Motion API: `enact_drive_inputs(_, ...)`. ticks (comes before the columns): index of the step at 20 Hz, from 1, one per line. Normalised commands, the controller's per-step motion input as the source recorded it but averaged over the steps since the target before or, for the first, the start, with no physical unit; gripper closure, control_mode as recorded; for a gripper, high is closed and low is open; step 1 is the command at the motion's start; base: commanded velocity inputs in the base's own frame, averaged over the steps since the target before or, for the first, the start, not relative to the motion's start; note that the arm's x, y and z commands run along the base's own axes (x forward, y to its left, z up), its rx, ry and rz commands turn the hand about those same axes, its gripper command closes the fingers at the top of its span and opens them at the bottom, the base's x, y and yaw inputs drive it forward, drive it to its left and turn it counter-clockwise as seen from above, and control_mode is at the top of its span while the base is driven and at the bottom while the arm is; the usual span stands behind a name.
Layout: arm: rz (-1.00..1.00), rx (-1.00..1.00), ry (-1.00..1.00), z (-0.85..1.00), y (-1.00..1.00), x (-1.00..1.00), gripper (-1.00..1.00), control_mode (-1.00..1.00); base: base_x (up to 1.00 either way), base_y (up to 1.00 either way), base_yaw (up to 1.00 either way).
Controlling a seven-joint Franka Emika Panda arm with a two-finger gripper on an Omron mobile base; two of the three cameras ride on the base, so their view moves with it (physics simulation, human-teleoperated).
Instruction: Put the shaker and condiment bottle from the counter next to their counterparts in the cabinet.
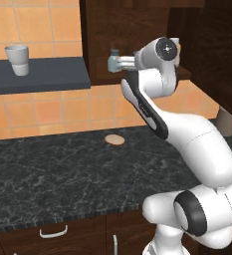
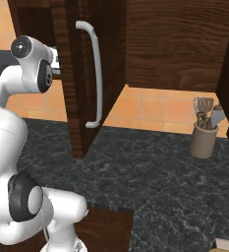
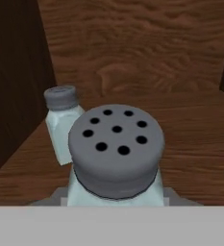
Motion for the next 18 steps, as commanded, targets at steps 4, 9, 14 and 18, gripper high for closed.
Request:
enact_drive_inputs(4,0.00,0.00,0.00,-0.04,0.02,0.46,1.00,-1.00,0.00,0.00,0.00)
enact_drive_inputs(9,0.00,0.00,0.00,-0.01,0.00,0.36,1.00,-1.00,0.00,0.00,0.00)
enact_drive_inputs(14,0.00,0.00,0.00,-0.10,0.01,0.23,1.00,-1.00,0.00,0.00,0.00)
enact_drive_inputs(18,0.00,0.00,0.00,-0.15,0.06,0.28,1.00,-1.00,0.00,0.00,0.00)
